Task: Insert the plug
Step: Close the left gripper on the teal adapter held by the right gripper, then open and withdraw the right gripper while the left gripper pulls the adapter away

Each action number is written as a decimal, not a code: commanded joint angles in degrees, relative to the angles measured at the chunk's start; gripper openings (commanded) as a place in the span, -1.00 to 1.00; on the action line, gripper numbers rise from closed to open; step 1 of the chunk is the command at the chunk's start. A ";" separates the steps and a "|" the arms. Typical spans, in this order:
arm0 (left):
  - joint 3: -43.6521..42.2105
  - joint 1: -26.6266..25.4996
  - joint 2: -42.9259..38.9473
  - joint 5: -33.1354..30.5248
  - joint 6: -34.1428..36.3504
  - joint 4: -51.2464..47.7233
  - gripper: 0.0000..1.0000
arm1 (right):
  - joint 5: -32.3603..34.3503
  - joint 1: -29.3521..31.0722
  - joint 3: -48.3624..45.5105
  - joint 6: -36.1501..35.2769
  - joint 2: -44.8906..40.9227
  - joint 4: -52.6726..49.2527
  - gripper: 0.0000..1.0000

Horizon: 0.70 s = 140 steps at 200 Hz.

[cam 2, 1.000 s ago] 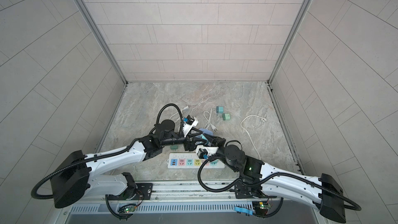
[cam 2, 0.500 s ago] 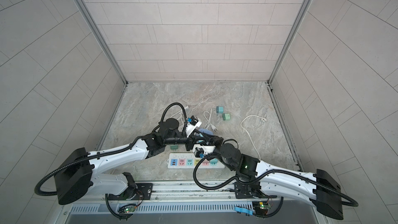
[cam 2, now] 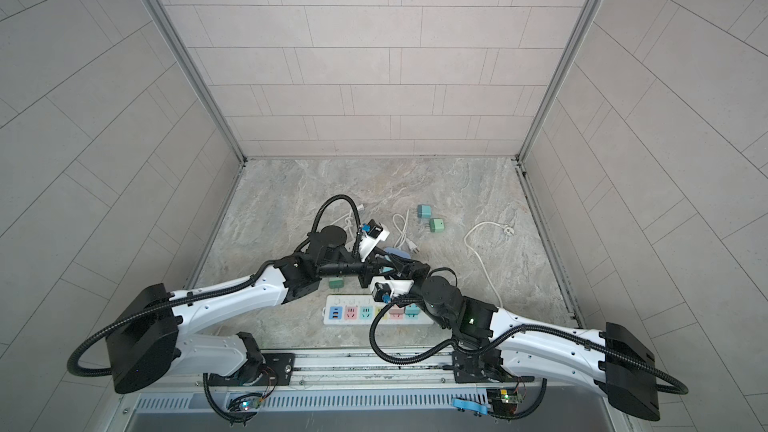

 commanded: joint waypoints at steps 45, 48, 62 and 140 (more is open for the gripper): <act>-1.55 0.46 -0.95 0.86 2.08 2.39 -1.00 | 1.53 -1.98 -1.31 5.50 -2.40 0.88 1.00; -1.57 0.55 -1.02 0.69 2.03 2.50 -1.00 | 1.49 -2.25 -1.48 5.65 -2.72 0.83 0.99; -2.10 1.24 -1.56 -0.28 2.11 2.48 -1.00 | 0.90 -4.28 -2.45 8.55 -4.50 0.80 0.99; -3.97 1.59 -9.20 -13.74 11.45 -5.29 -1.00 | 1.18 -26.03 -7.80 37.83 -14.43 -1.36 0.99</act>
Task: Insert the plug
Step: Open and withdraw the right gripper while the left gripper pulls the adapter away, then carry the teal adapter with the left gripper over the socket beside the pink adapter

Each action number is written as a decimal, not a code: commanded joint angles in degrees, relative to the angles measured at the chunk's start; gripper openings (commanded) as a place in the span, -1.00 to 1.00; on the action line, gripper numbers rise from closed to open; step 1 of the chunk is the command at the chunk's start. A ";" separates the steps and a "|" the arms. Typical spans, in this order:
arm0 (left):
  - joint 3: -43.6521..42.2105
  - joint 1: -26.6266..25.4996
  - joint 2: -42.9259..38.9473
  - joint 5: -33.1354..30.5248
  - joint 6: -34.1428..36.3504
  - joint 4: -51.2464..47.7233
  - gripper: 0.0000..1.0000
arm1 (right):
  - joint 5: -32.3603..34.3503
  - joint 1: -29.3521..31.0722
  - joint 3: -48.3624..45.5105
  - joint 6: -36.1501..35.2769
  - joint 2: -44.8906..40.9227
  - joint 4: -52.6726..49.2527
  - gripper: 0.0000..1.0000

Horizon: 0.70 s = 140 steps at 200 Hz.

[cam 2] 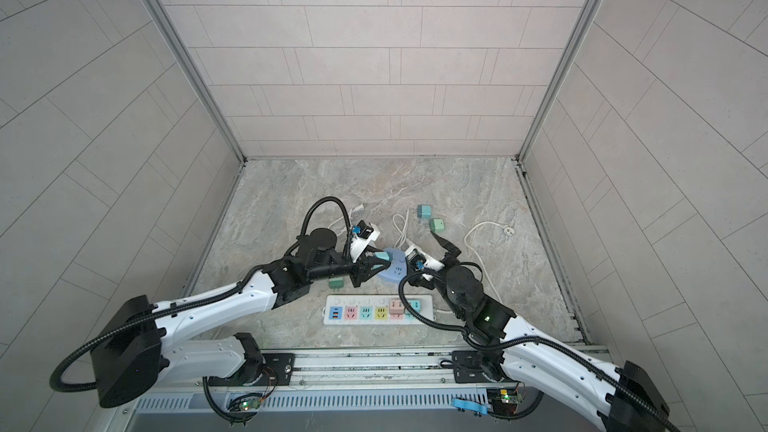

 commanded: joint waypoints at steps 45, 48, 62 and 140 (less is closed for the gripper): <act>-0.72 -0.32 -7.68 -12.41 8.09 -7.18 -1.00 | 1.23 -25.52 -2.11 40.69 -7.02 -7.78 1.00; -0.65 -0.34 -7.91 -12.77 8.26 -7.50 -1.00 | 1.01 -26.20 -2.13 41.60 -6.94 -8.40 0.99; -0.07 -0.63 -9.02 -13.52 9.99 -9.40 -1.00 | 1.56 -28.68 -3.45 43.54 -5.68 -8.60 1.00; 11.73 -7.74 -6.87 -29.15 22.30 -31.83 -1.00 | 2.68 -31.27 -7.17 49.19 -6.78 -6.06 0.99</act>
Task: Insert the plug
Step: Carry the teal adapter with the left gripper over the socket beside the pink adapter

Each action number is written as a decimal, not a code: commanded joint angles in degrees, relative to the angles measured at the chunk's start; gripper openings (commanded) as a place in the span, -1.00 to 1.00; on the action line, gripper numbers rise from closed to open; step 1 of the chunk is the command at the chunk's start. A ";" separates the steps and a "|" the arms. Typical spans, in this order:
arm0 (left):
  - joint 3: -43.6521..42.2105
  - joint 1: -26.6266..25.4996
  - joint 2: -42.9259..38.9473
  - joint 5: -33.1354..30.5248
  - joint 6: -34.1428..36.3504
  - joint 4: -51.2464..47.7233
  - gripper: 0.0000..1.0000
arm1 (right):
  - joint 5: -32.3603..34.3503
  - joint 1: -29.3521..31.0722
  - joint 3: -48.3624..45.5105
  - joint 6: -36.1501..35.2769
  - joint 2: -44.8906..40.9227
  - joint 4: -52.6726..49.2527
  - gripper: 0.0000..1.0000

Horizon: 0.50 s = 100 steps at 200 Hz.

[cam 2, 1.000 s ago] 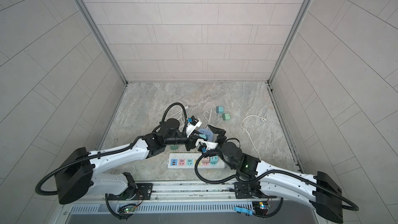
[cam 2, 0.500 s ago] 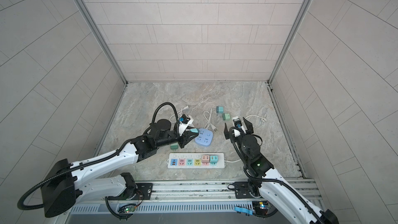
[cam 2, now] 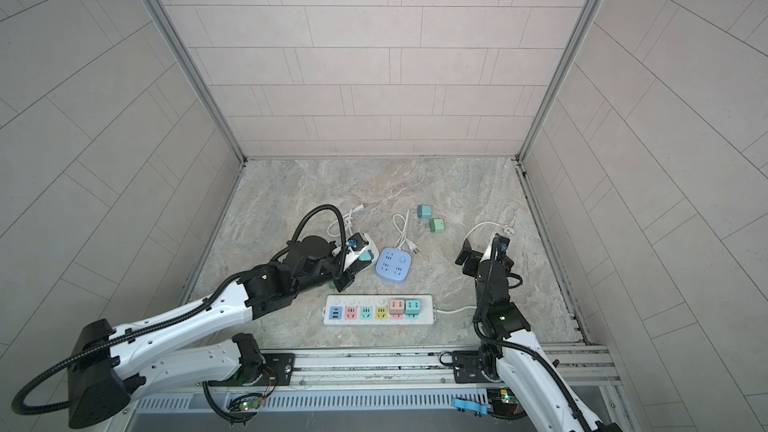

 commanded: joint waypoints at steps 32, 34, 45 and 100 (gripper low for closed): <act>12.97 -8.64 1.10 -9.85 3.28 -23.48 -1.00 | -0.57 -0.19 0.40 2.09 0.29 0.76 0.99; 12.89 -8.91 0.98 -9.31 3.39 -23.70 -1.00 | -0.71 -0.18 0.47 2.06 0.35 0.79 0.99; 12.25 -9.18 0.73 -7.75 3.99 -24.60 -1.00 | -1.16 -0.20 0.58 1.89 0.64 0.72 0.98; 9.51 -10.82 6.80 -9.83 13.16 -26.09 -1.00 | -1.55 -0.19 0.52 1.71 0.72 0.80 0.96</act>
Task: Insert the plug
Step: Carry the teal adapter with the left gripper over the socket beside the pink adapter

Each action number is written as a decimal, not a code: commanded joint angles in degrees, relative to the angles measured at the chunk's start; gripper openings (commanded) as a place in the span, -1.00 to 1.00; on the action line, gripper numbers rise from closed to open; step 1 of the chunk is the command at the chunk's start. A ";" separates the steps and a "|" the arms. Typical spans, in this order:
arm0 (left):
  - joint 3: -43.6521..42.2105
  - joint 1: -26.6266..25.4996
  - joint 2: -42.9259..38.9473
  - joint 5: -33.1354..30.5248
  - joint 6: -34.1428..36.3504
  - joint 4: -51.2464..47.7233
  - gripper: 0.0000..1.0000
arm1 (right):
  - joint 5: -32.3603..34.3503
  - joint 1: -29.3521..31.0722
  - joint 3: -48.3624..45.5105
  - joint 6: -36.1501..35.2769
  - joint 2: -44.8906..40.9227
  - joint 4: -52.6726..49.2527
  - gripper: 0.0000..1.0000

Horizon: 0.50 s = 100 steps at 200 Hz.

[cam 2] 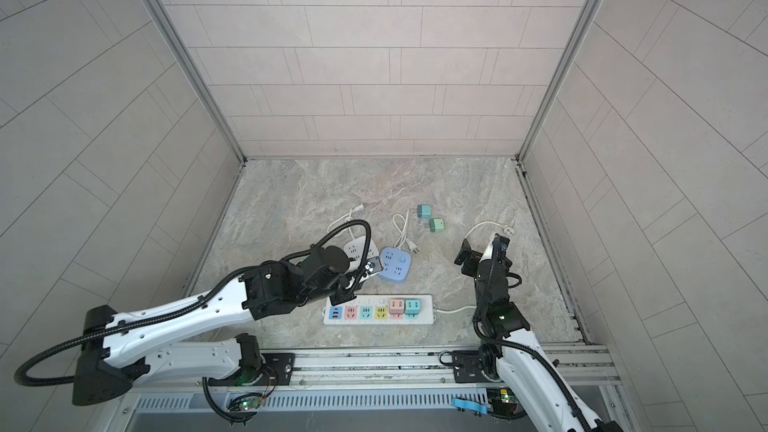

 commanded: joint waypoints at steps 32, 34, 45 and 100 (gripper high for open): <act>-1.13 -0.66 6.26 3.86 7.31 -3.43 -1.00 | -0.33 -0.23 0.54 0.56 -0.30 0.49 0.97; -1.05 -0.66 6.56 4.00 7.51 -3.60 -1.00 | -0.19 -0.23 0.55 0.57 -0.31 0.48 0.96; -0.32 -0.77 8.18 4.42 8.00 -4.84 -1.00 | -0.26 -0.21 0.63 0.62 -0.28 0.45 0.96; 0.41 -0.81 14.71 9.23 10.96 -5.53 -1.00 | -2.05 -0.18 1.16 -0.30 1.55 1.24 0.93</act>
